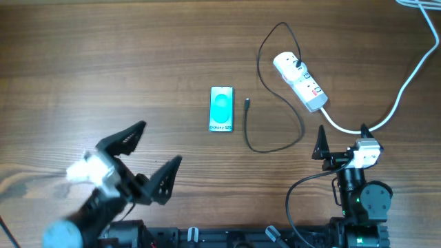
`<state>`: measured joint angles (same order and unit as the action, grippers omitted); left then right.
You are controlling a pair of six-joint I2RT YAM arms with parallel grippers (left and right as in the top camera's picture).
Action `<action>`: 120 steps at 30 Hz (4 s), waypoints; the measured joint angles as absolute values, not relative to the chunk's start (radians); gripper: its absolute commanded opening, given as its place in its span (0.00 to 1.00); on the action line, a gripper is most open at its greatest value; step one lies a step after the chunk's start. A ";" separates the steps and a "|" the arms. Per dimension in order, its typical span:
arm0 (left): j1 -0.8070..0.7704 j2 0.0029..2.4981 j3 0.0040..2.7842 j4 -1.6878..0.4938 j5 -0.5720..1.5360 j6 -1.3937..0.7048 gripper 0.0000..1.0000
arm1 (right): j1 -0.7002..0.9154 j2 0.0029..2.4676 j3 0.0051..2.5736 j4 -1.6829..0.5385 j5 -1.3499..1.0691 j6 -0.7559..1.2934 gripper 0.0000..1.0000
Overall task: Plug charger to phone and switch on socket
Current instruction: 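Move the left gripper over the blue Galaxy S25 phone, then lower the left gripper and grasp the phone's edge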
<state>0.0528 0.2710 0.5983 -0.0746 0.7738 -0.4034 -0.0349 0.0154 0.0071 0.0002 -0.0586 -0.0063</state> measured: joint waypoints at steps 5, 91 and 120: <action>0.053 0.636 0.920 -0.480 0.813 -0.383 1.00 | -0.035 0.015 0.007 0.001 -0.059 -0.006 1.00; -0.555 2.183 1.862 -1.145 -0.037 -0.472 1.00 | -0.035 0.016 0.007 0.001 -0.058 -0.006 1.00; -0.522 2.292 1.789 -1.061 -0.033 -0.473 1.00 | -0.035 0.016 0.007 0.001 -0.058 -0.006 1.00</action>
<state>-0.5224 2.2917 1.7893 -1.0611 -0.0326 -0.4728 -0.0349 0.0158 0.0067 0.0006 -0.0582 -0.0063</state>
